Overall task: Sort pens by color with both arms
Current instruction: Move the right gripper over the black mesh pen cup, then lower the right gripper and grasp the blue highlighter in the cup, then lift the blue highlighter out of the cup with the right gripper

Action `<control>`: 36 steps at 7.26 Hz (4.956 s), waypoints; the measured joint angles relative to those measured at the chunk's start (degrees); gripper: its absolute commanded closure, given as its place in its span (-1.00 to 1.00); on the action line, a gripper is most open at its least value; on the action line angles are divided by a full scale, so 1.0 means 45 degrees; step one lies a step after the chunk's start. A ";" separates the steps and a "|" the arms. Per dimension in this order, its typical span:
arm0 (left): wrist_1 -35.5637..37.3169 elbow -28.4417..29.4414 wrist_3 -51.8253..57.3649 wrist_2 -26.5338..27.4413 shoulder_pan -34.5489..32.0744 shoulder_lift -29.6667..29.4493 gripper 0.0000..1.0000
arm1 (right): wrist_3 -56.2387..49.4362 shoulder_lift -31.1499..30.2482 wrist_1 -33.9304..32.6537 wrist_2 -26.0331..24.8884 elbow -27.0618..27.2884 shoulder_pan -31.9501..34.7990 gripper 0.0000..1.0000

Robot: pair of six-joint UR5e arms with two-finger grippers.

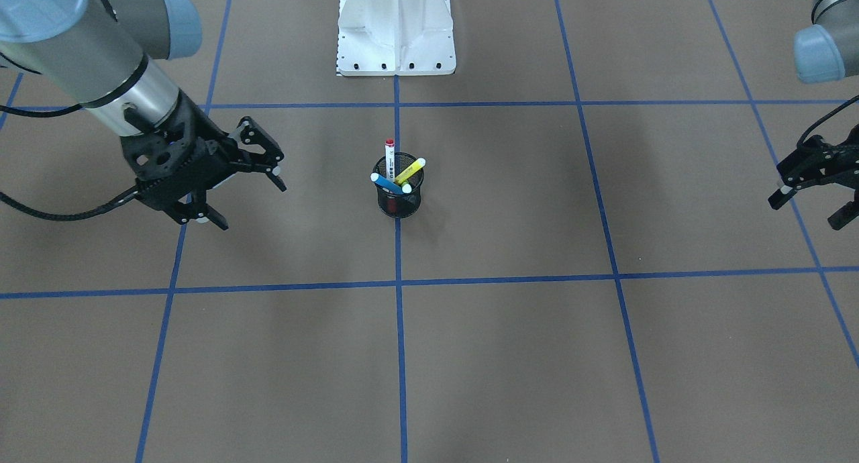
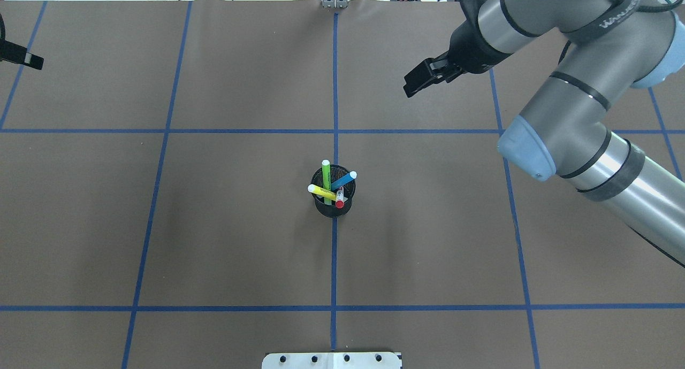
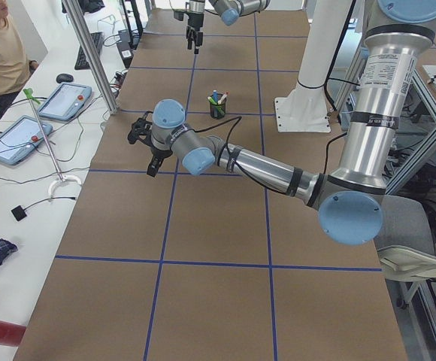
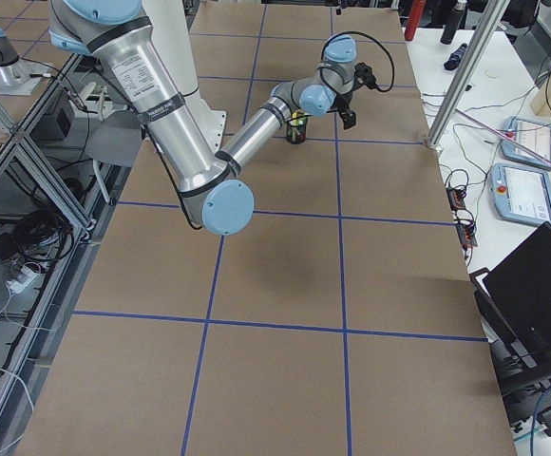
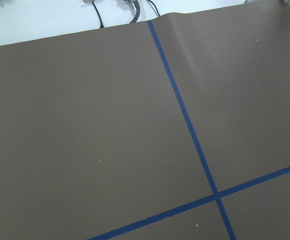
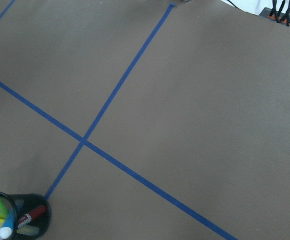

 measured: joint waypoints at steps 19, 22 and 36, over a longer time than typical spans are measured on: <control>-0.0010 0.0038 -0.0060 0.0039 0.0189 -0.0059 -1.00 | -0.1456 0.4124 -0.5931 -0.0213 -0.4008 -0.3333 0.06; -0.0010 0.0054 -0.0060 0.0042 0.0189 -0.0074 -1.00 | -0.1474 0.4081 -0.5928 -0.0253 -0.4033 -0.3399 0.23; -0.0010 0.0111 -0.0090 0.0029 0.0189 -0.0077 -1.00 | -0.1324 0.4215 -0.7150 -0.0363 -0.1047 -0.2782 1.00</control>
